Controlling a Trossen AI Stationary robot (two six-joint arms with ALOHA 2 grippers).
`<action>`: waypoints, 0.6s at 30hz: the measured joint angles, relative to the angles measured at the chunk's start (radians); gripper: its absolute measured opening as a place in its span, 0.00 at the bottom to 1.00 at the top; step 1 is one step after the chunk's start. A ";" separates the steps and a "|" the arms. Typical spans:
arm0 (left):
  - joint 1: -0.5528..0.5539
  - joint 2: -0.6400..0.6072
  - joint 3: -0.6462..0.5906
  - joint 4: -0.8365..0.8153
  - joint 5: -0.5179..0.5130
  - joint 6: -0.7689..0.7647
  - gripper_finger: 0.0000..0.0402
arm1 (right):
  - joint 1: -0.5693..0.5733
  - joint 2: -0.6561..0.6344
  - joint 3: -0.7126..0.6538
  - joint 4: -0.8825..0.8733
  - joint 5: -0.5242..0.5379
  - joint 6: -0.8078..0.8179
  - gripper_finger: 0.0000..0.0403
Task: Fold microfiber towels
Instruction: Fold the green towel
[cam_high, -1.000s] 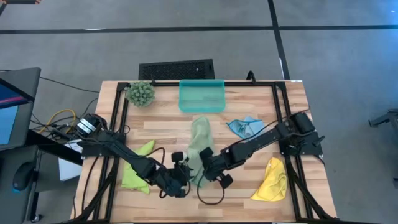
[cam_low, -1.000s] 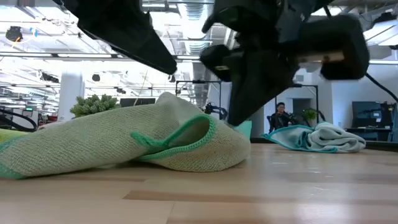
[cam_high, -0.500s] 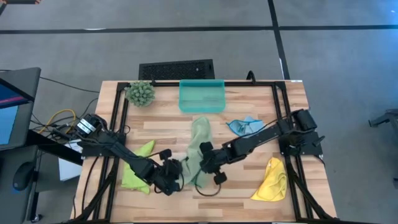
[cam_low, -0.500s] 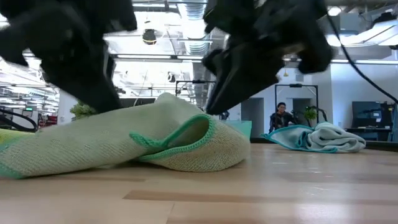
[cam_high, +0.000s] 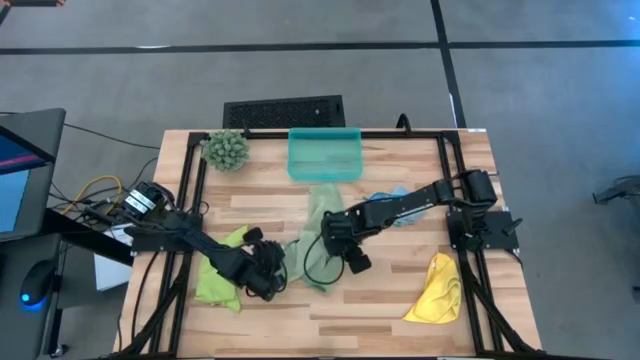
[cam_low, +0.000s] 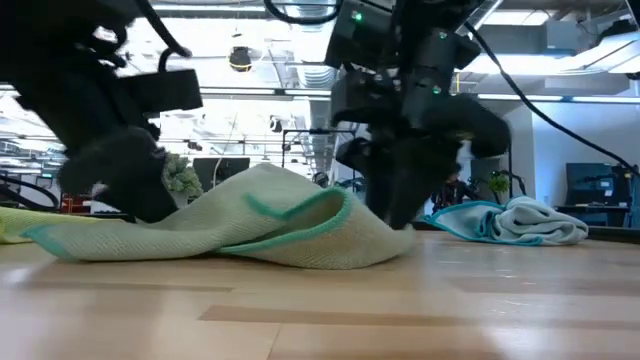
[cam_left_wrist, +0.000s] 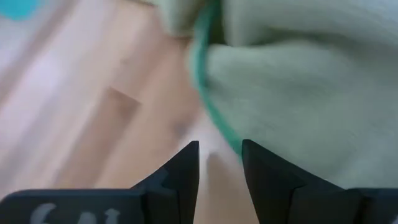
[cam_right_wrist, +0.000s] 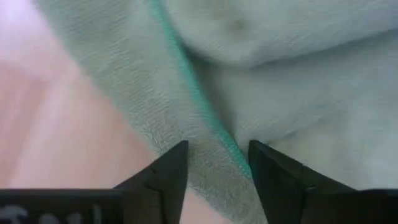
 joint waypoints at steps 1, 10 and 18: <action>0.013 0.000 -0.002 -0.005 -0.019 -0.004 0.28 | 0.007 0.000 0.000 -0.008 -0.009 0.009 0.41; 0.150 -0.045 0.131 -0.498 -0.105 -0.010 0.28 | 0.128 0.000 -0.001 -0.012 -0.011 0.002 0.03; 0.111 -0.102 0.240 -0.538 -0.134 0.013 0.28 | 0.146 -0.108 -0.130 0.133 0.023 0.062 0.02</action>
